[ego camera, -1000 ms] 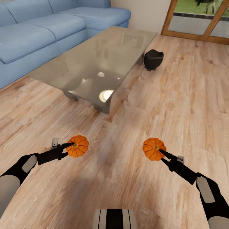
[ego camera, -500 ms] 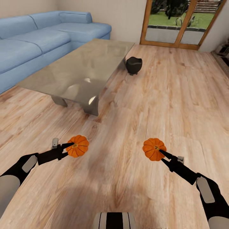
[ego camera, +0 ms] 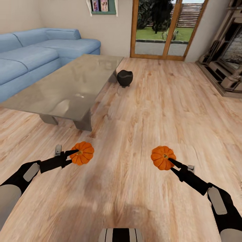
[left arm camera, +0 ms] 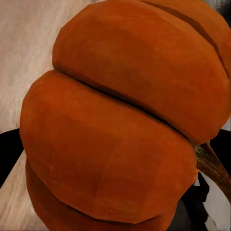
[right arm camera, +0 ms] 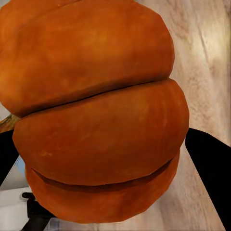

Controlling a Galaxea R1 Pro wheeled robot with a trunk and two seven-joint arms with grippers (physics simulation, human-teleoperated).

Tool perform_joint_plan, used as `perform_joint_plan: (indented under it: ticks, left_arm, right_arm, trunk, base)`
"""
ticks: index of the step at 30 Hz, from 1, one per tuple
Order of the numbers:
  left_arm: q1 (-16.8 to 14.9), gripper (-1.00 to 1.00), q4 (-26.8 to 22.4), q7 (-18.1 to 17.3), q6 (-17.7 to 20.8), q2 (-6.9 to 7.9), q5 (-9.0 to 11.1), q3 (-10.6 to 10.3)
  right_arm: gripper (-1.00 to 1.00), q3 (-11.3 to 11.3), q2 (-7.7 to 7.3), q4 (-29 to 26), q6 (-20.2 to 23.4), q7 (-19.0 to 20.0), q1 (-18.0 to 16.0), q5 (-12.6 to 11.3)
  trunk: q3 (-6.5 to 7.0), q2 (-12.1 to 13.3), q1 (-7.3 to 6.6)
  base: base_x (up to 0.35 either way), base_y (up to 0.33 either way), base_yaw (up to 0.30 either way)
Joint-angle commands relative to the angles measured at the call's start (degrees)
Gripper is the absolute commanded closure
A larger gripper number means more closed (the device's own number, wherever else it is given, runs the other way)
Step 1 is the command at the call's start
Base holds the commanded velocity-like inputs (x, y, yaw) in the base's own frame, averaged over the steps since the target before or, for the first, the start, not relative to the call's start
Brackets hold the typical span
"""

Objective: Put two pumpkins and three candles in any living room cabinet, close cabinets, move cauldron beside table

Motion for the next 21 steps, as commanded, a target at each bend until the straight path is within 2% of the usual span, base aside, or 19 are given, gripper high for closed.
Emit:
perform_joint_plan:
  ticks: [1, 11, 21]
  left_arm:
    - [0.0, 1.00, 0.0, 0.0, 0.4, 0.08, 0.8, -0.2]
    - [0.0, 1.00, -0.1, -0.1, 0.5, 0.12, 0.8, -0.3]
    - [0.0, 1.00, -0.1, -0.1, 0.5, 0.12, 0.8, -0.3]
  right_arm:
    - [1.00, -0.1, 0.02, 0.0, 0.5, 0.1, -0.1, -0.5]
    - [1.00, -0.3, 0.02, 0.5, 0.5, 0.1, -0.1, -0.6]
    - [1.00, -0.3, 0.02, 0.9, 0.5, 0.1, -0.1, -0.6]
  trunk:
    - [0.24, 0.0, -0.04]
    - [2.92, 0.1, -0.29]
    - [5.62, 0.3, -0.55]
  base:
    - [0.000, 0.000, -0.269]
    - [-0.084, 0.000, -0.269]
    - [-0.016, 0.000, -0.269]
